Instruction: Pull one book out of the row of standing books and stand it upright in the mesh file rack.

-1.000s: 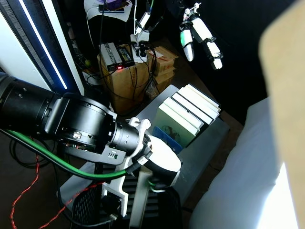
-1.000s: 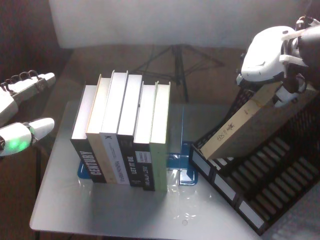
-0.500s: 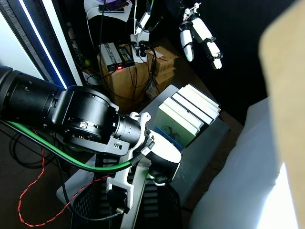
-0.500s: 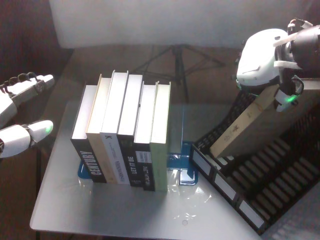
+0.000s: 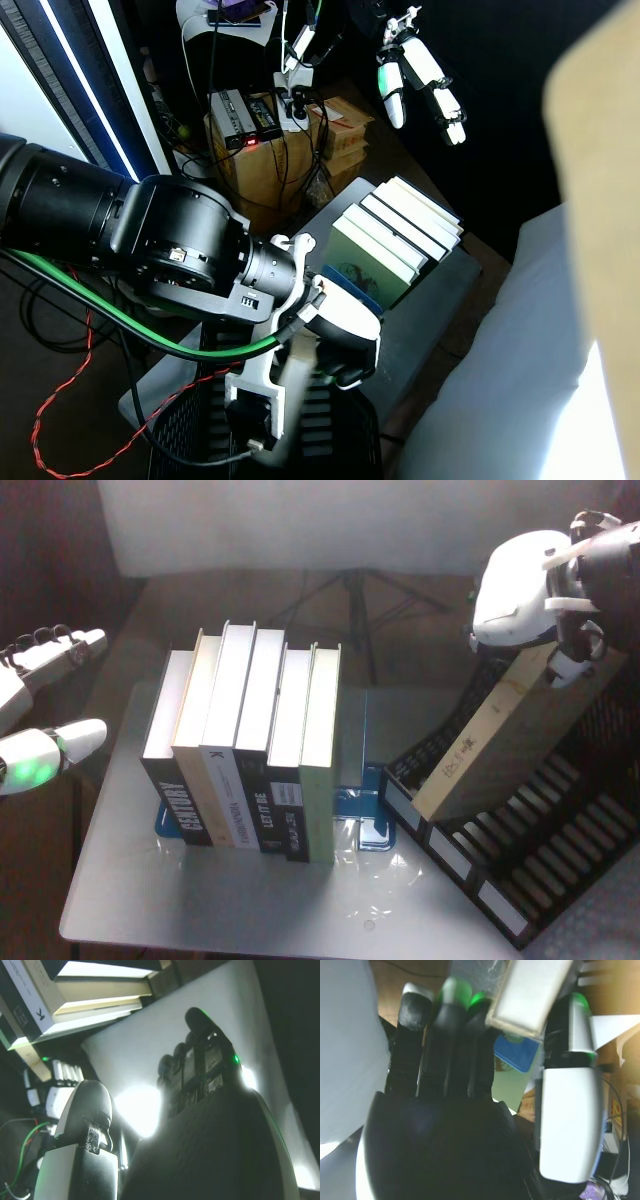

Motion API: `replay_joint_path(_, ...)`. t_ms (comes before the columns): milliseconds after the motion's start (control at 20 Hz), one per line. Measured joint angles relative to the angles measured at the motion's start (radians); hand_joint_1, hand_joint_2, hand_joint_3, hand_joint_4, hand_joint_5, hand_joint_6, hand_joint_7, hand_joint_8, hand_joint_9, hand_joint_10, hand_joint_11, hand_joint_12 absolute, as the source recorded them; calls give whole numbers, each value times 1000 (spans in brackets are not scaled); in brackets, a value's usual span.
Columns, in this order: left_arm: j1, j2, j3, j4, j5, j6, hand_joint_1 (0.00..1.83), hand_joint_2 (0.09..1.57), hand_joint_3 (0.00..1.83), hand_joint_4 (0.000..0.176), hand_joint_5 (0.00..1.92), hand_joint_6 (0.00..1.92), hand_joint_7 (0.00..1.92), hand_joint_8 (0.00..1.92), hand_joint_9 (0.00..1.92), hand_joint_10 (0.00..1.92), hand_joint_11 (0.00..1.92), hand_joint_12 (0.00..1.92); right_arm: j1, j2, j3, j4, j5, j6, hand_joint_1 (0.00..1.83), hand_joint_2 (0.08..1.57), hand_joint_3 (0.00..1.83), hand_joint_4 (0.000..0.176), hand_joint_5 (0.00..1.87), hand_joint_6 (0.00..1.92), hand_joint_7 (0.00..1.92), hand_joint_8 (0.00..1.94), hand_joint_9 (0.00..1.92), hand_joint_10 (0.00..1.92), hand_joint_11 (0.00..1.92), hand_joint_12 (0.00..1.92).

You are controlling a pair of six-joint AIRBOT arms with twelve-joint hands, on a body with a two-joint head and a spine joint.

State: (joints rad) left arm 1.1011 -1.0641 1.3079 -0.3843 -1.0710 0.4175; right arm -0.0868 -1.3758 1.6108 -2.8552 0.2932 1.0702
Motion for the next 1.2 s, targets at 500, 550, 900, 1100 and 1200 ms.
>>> replay_joint_path(500,1,0,0,0,-7,-2,544,1428,0,17,118,4,85,4,77,8,0,908,-30,-13,16,-2,9,6,1092,1076,0,0,689,820,761,1002,827,1389,596,1847)
replay_joint_path(550,1,0,0,3,-7,-2,548,1424,0,18,123,5,91,6,84,10,0,909,-30,-13,17,-4,8,6,1135,1060,0,0,581,719,619,543,596,1136,217,1811)
replay_joint_path(900,1,0,0,-1,-8,-4,528,1429,0,16,115,0,79,1,73,2,0,875,-13,11,-1,-13,3,10,1110,1068,12,0,136,498,259,63,0,1091,0,1893)
replay_joint_path(1100,1,0,0,-1,-7,-4,522,1430,2,15,119,1,84,1,77,1,0,848,-10,21,-10,-18,-5,11,1131,1063,1,0,126,393,191,12,0,841,0,1543)
replay_joint_path(1200,1,0,0,1,-8,-5,520,1432,2,17,111,0,79,0,74,0,0,850,-10,21,-16,-18,-3,12,1146,1063,0,0,130,311,154,0,0,689,0,1363)
